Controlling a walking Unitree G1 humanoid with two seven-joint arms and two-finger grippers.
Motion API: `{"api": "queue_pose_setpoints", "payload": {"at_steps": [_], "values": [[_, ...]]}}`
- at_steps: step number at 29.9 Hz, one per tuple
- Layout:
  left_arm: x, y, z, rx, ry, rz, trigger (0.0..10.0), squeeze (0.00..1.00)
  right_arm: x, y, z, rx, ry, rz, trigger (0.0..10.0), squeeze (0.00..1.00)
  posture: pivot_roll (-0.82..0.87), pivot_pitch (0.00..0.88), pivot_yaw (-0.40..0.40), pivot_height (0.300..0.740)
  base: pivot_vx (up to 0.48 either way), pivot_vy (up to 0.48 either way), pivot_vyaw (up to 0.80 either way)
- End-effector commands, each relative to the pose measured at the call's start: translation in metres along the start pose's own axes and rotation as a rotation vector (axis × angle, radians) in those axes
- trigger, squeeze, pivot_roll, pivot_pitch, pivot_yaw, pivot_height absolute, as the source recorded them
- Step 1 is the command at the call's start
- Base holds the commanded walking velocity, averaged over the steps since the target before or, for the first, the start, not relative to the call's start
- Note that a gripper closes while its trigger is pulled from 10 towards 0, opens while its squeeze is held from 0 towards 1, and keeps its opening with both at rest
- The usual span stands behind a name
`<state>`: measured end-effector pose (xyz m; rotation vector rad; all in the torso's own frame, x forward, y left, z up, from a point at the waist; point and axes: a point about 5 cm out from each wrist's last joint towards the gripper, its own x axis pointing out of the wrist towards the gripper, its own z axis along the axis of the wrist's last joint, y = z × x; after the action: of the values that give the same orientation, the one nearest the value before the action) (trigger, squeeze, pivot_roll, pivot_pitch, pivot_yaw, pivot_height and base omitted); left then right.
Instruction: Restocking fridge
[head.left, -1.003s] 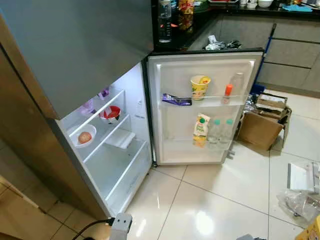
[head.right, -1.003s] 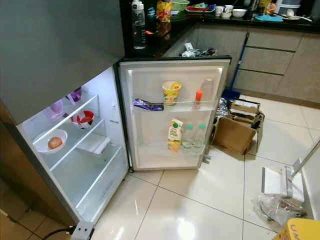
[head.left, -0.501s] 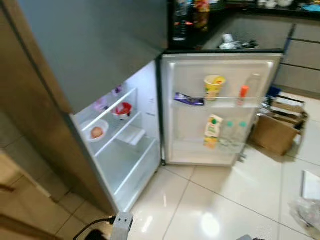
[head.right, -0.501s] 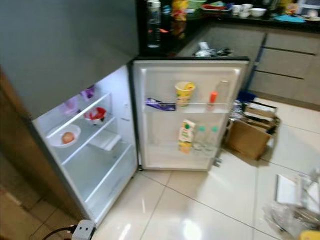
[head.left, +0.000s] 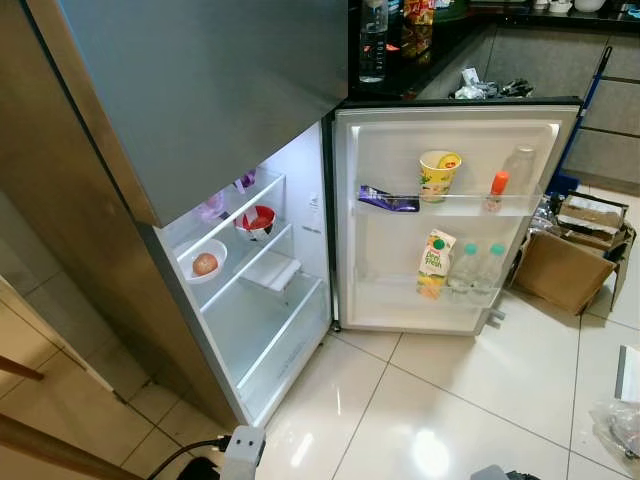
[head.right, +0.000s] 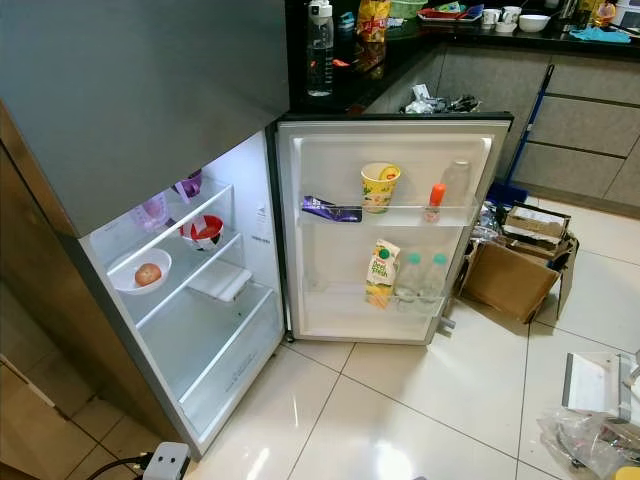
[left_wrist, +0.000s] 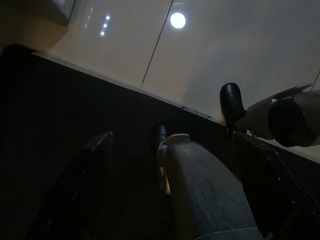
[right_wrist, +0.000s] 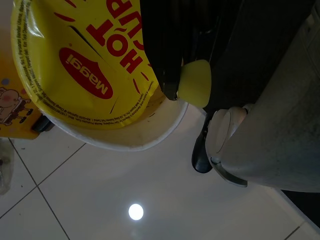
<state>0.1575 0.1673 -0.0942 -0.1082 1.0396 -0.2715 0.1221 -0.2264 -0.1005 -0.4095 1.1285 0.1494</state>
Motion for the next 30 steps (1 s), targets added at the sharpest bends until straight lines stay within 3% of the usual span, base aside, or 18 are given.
{"api": "queue_pose_setpoints", "payload": {"at_steps": [1,11,21,30], "values": [[0.001,-0.002,-0.001,-0.002,0.009,-0.007,10.0,0.0,0.0,0.004,-0.001,-0.004,0.007,0.008,10.0,0.0,-0.11,0.0,0.015,0.74,0.0,0.0,0.0],[0.0,0.0,-0.001,-0.018,0.004,0.015,10.0,0.0,0.0,0.004,-0.003,-0.009,0.01,0.004,10.0,0.0,-0.11,0.0,0.016,0.74,0.0,0.0,0.0],[0.0,0.0,0.0,-0.009,0.012,0.011,10.0,0.0,0.0,-0.012,0.004,0.005,-0.024,-0.078,10.0,0.0,-0.11,0.0,0.017,0.74,0.0,0.0,0.0],[0.001,-0.002,0.001,0.0,0.012,-0.004,10.0,0.0,0.0,-0.009,0.004,0.0,-0.023,-0.069,10.0,0.0,-0.12,0.0,0.019,0.74,0.327,0.0,0.0]]}}
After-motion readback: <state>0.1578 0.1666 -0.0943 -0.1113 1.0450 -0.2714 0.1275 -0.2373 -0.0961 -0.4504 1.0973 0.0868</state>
